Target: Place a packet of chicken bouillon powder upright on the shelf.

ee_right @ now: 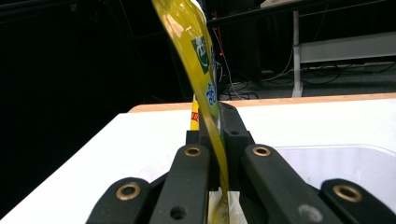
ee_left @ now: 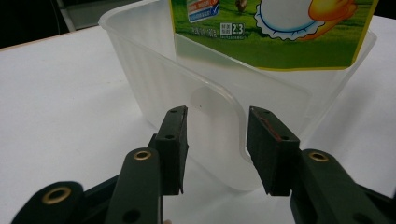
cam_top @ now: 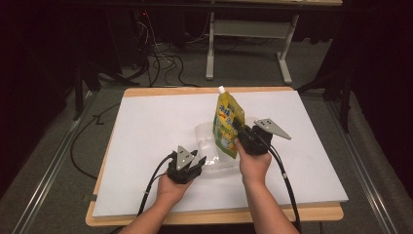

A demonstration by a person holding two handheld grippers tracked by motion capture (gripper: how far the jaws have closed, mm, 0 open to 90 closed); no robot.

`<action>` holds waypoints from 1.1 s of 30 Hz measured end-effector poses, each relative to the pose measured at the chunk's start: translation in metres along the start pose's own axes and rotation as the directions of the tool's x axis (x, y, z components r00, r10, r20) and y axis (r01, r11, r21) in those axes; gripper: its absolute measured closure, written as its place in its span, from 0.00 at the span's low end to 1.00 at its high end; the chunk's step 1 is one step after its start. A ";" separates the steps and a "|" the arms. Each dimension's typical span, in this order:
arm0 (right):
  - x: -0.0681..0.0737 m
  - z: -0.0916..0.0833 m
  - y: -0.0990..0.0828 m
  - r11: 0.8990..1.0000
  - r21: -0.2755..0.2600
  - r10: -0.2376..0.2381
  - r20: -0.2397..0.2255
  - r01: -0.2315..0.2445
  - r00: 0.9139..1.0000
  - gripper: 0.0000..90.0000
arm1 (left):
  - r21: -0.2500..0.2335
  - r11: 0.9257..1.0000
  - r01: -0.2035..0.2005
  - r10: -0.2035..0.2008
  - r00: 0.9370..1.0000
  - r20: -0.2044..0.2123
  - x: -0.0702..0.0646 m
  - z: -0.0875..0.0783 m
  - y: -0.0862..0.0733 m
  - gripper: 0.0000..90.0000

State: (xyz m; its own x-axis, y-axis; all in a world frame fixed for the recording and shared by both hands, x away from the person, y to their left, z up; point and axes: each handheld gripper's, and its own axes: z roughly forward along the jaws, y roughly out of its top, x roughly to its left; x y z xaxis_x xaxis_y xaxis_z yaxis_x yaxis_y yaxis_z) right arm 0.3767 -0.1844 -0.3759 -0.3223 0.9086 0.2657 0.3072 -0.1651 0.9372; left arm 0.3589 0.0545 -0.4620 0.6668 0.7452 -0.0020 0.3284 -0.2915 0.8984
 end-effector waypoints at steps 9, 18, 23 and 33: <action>0.005 0.006 -0.005 1.000 -0.005 -0.017 -0.008 0.017 1.000 1.00 | -0.002 1.000 0.009 -0.009 1.000 -0.010 0.004 -0.001 0.000 0.71; 0.007 0.006 -0.013 0.998 -0.061 -0.025 -0.027 0.023 0.999 1.00 | -0.004 1.000 0.023 -0.023 1.000 -0.006 0.007 -0.001 0.000 0.73; 0.007 0.004 -0.019 0.992 -0.124 -0.022 -0.052 0.015 0.998 1.00 | -0.004 1.000 0.031 -0.031 1.000 -0.006 0.007 -0.001 0.000 0.73; 0.003 0.005 -0.034 0.987 -0.163 -0.009 -0.070 -0.002 0.998 1.00 | -0.008 0.999 0.040 -0.041 0.999 -0.014 0.009 0.000 0.000 0.75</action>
State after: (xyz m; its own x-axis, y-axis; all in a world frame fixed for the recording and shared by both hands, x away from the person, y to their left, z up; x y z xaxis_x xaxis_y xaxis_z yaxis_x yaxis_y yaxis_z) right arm 0.3693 -0.1740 -0.4079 -0.3870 0.8810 0.2721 0.1578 -0.2275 0.9609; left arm 0.3654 0.0611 -0.4618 0.6432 0.7650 -0.0320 0.3500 -0.2566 0.9009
